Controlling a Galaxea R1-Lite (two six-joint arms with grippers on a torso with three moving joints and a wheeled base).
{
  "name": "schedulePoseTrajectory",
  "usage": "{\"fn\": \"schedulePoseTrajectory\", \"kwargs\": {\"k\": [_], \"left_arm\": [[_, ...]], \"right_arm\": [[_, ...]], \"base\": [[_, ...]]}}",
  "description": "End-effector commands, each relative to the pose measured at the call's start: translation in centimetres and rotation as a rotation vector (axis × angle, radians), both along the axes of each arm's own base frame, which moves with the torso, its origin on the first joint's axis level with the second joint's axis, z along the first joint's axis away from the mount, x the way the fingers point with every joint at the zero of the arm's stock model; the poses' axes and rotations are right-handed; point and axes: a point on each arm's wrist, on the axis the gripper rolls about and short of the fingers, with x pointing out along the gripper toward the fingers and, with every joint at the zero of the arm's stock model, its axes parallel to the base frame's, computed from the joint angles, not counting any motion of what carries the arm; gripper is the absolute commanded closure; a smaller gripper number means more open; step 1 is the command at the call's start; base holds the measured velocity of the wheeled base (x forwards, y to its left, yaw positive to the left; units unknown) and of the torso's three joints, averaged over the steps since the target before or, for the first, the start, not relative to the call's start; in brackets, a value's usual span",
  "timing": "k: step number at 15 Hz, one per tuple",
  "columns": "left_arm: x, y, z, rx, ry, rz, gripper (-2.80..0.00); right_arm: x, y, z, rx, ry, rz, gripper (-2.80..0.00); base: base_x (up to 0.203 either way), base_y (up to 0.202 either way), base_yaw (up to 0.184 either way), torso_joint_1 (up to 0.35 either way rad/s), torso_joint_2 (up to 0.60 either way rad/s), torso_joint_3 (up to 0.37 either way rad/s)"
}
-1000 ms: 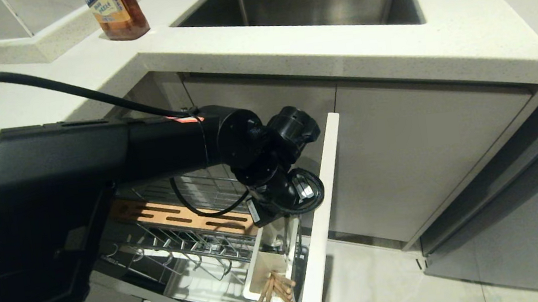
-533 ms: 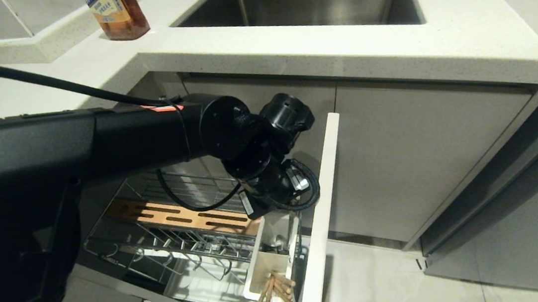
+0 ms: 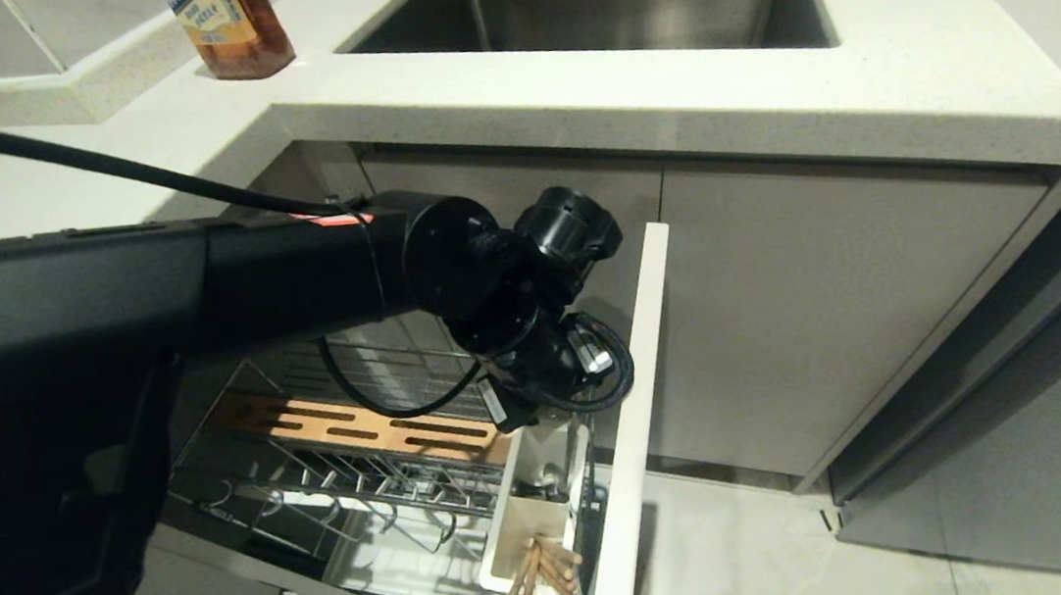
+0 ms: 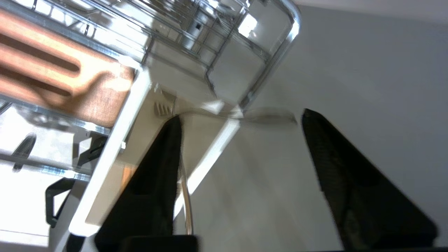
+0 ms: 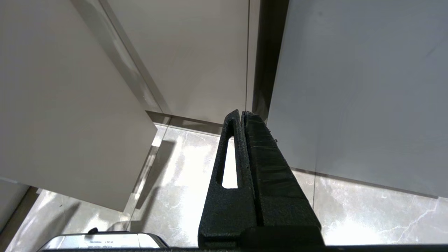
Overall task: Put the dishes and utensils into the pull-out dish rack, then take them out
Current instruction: Take the spoon out of the cupboard
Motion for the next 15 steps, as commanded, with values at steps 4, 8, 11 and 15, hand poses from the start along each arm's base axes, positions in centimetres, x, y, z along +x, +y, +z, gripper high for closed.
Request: {"fn": "schedulePoseTrajectory", "kwargs": {"k": [4, 8, 11, 15], "left_arm": [[0.6, -0.5, -1.5, 0.015, 0.024, 0.013, -2.80], [0.7, -0.7, -1.9, 0.020, 0.032, 0.010, -2.80], [0.7, -0.7, -2.0, 0.009, 0.043, 0.011, -2.80], [0.8, -0.8, -2.2, 0.012, 0.045, 0.010, -2.80]], "right_arm": [[0.0, 0.0, 0.0, 0.000, 0.000, 0.000, 0.00], [0.0, 0.0, 0.0, 0.000, 0.001, 0.000, 0.00], [0.0, 0.0, 0.0, 0.000, 0.000, 0.000, 0.00], [0.0, 0.0, 0.0, 0.000, 0.000, 0.000, 0.00]], "base": [[0.000, 0.000, 0.000, 0.000, 0.00, 0.000], [0.000, 0.000, 0.000, 0.000, 0.00, 0.000], [0.000, 0.000, 0.000, 0.000, 0.00, 0.000], [0.000, 0.000, 0.000, 0.000, 0.00, 0.000]]}}
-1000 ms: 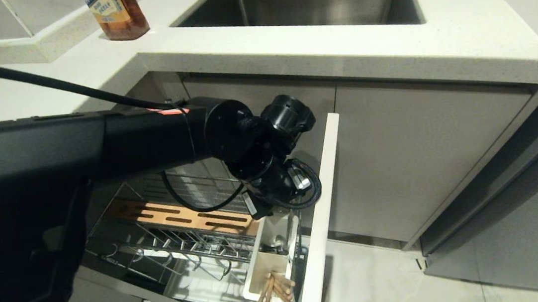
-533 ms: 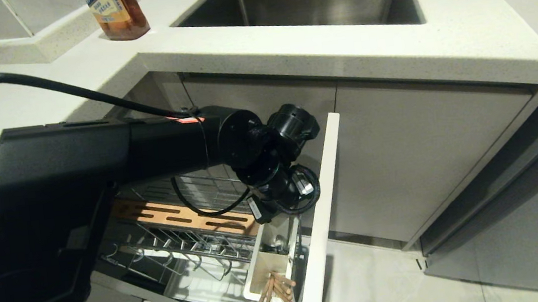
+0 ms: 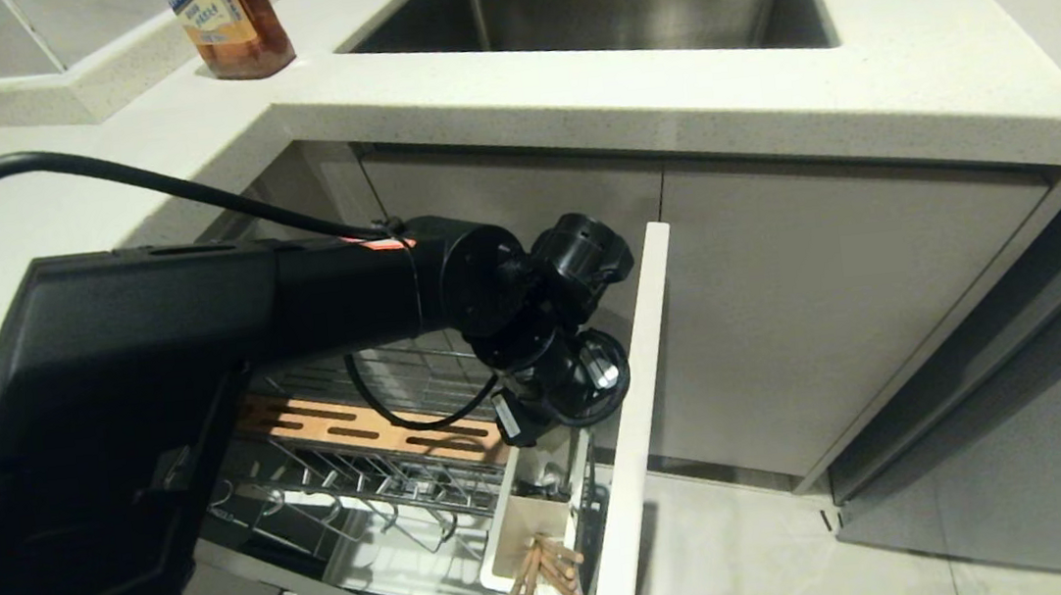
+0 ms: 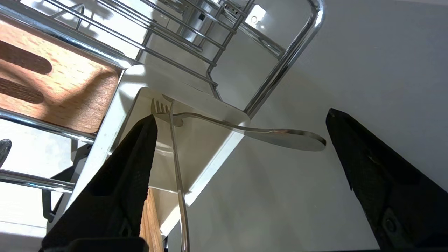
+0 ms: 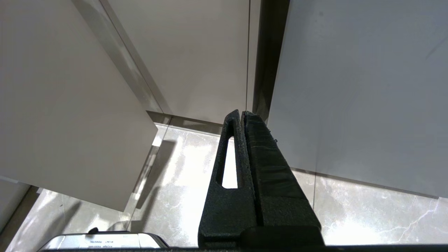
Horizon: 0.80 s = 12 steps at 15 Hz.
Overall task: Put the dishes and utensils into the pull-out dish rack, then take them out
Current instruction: Take the spoon out of the cupboard
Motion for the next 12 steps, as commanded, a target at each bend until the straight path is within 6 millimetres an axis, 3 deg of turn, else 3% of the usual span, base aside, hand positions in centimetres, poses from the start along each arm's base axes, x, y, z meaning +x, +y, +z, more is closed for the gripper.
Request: {"fn": "schedulePoseTrajectory", "kwargs": {"k": [1, 8, 9, 12], "left_arm": [[0.02, 0.00, -0.16, 0.004, 0.005, 0.005, -2.80], [-0.04, -0.02, -0.18, 0.011, 0.006, 0.000, -2.80], [-0.02, -0.04, -0.24, 0.014, 0.004, 0.002, 0.00], [-0.01, -0.05, -0.23, 0.011, 0.004, 0.001, 0.00]], "right_arm": [[0.01, 0.00, 0.01, 0.000, 0.001, 0.000, 0.00], [0.00, 0.00, 0.00, 0.000, 0.000, 0.000, 0.00], [0.00, 0.00, 0.00, 0.000, 0.000, 0.000, 0.00], [0.00, 0.00, 0.00, 0.000, 0.000, 0.000, 0.00]], "base": [[0.000, 0.000, 0.000, 0.000, 0.00, 0.000], [0.000, 0.000, 0.000, 0.000, 0.00, 0.000], [0.000, 0.000, 0.000, 0.000, 0.00, 0.000], [0.000, 0.000, 0.000, 0.000, 0.00, 0.000]]}}
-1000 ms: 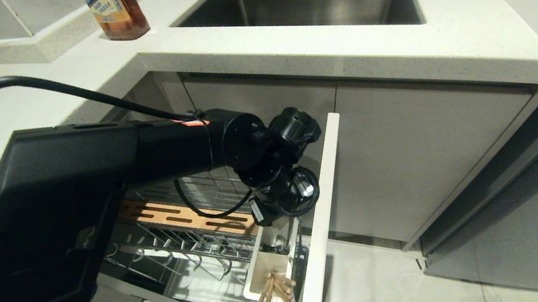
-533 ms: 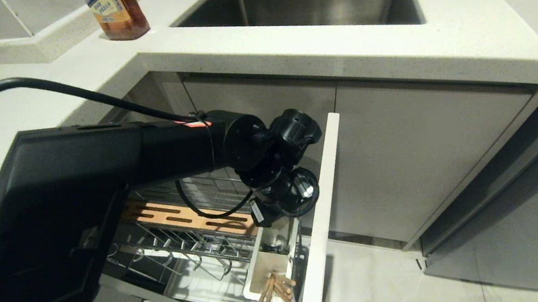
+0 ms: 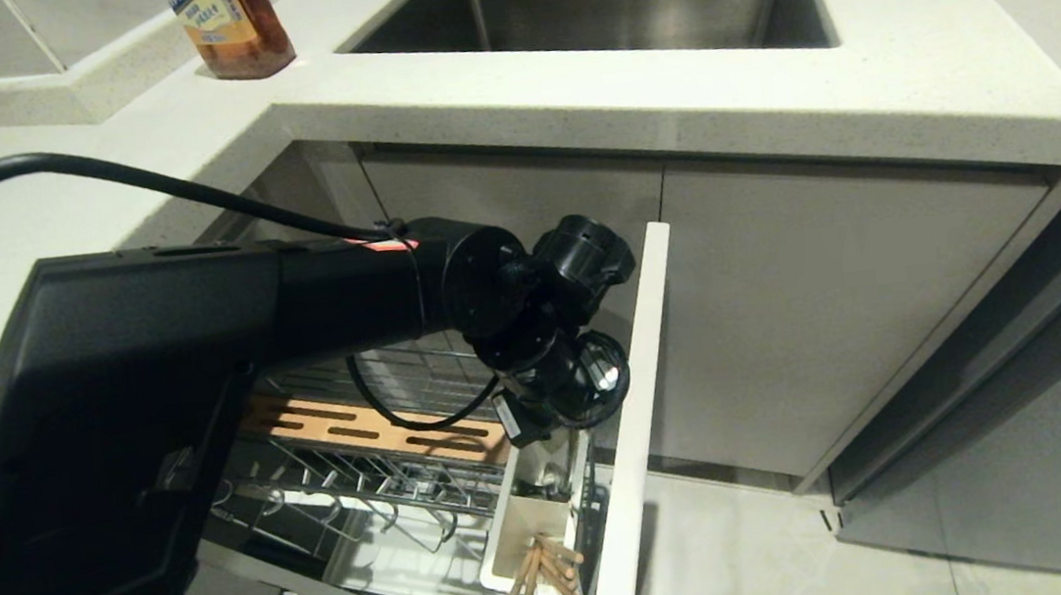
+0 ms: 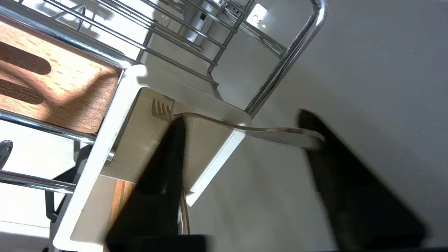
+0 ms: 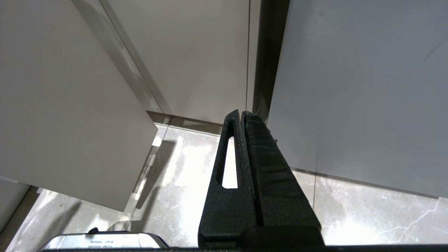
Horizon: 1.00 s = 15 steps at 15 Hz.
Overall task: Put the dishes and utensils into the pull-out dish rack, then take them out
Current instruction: Take the spoon out of the cupboard
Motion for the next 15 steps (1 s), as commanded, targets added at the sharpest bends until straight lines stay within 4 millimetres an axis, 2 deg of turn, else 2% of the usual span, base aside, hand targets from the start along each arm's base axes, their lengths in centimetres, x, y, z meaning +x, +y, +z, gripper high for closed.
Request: {"fn": "schedulePoseTrajectory", "kwargs": {"k": [1, 11, 12, 15], "left_arm": [[0.0, 0.0, -0.1, 0.002, 0.006, 0.006, 0.00], [-0.1, 0.1, 0.1, -0.001, 0.001, 0.005, 0.00], [-0.3, 0.1, 0.6, -0.005, -0.006, 0.004, 0.00], [-2.0, 1.2, 3.5, -0.029, -0.042, -0.005, 0.00]], "right_arm": [[0.0, 0.0, 0.0, 0.000, -0.001, 0.000, 0.00], [0.0, 0.0, 0.0, 0.000, -0.001, 0.000, 0.00], [0.0, 0.0, 0.0, 0.000, 0.000, 0.000, 0.00], [0.0, 0.0, 0.0, 0.000, -0.001, 0.000, 0.00]], "base": [[0.000, 0.000, 0.000, 0.000, 0.00, 0.000], [0.000, 0.000, 0.000, 0.000, 0.00, 0.000], [0.000, 0.000, 0.000, 0.000, 0.00, 0.000], [0.000, 0.000, 0.000, 0.000, 0.00, 0.000]]}}
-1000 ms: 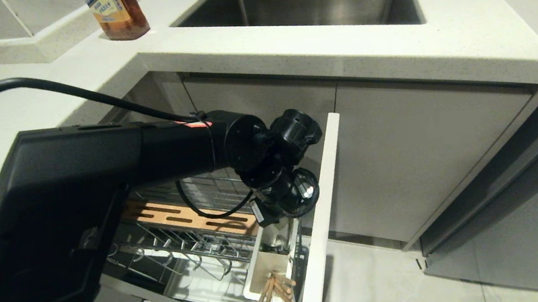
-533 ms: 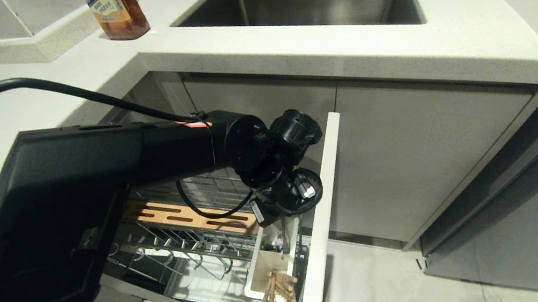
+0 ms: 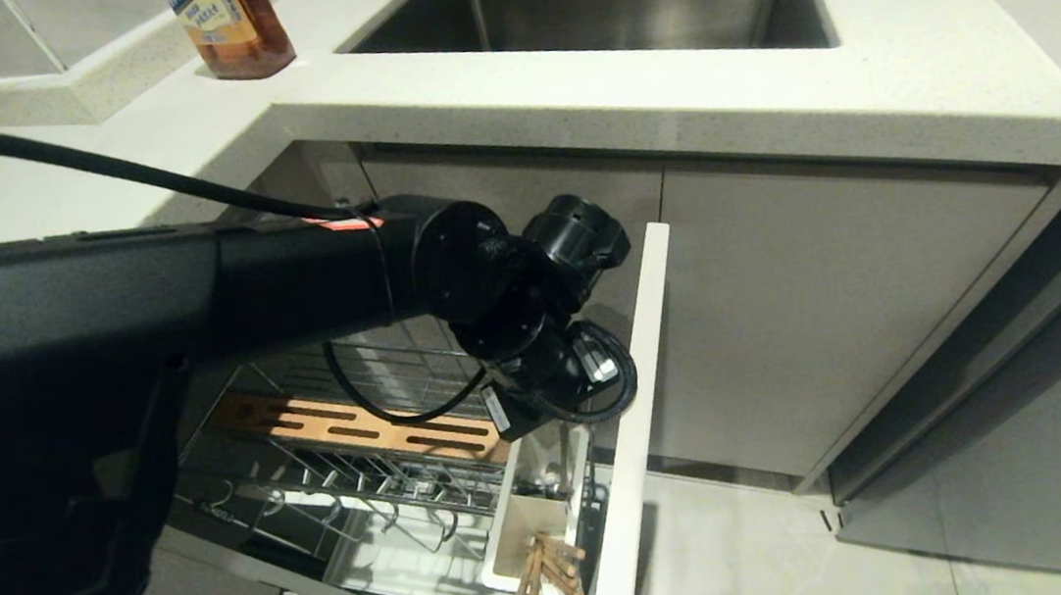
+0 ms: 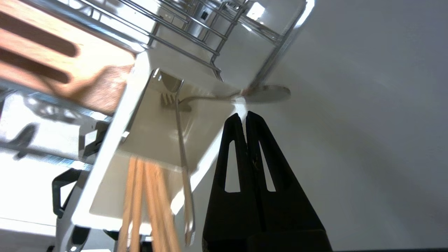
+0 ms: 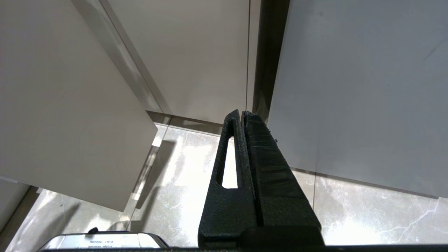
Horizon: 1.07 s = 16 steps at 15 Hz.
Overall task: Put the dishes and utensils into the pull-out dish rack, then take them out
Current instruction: Take the spoon out of the cupboard
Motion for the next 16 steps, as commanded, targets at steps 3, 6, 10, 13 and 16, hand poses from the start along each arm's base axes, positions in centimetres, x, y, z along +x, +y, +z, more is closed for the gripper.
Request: {"fn": "schedulePoseTrajectory", "kwargs": {"k": [3, 6, 10, 13, 16], "left_arm": [[-2.2, 1.4, 3.0, 0.007, -0.018, -0.039, -2.80], [-3.7, 2.0, 3.4, 0.070, 0.038, -0.082, -2.80], [-4.5, 2.5, 1.5, 0.136, 0.128, -0.075, -2.80], [-4.7, 2.6, 1.1, 0.089, 0.135, -0.091, -2.80], [-5.1, 1.9, -0.1, 0.087, 0.134, -0.113, -2.80]], "right_arm": [[0.0, 0.0, 0.0, 0.000, 0.000, 0.000, 0.00], [0.0, 0.0, 0.0, 0.000, 0.000, 0.000, 0.00], [0.0, 0.0, 0.0, 0.000, 0.000, 0.000, 0.00], [0.0, 0.0, 0.0, 0.000, 0.000, 0.000, 0.00], [0.0, 0.0, 0.0, 0.000, 0.000, 0.000, 0.00]], "base": [[0.000, 0.000, 0.000, 0.000, 0.00, 0.000], [0.000, 0.000, 0.000, 0.000, 0.00, 0.000], [0.000, 0.000, 0.000, 0.000, 0.00, 0.000], [0.000, 0.000, 0.000, 0.000, 0.00, 0.000], [0.000, 0.000, 0.000, 0.000, 0.00, 0.000]]}}
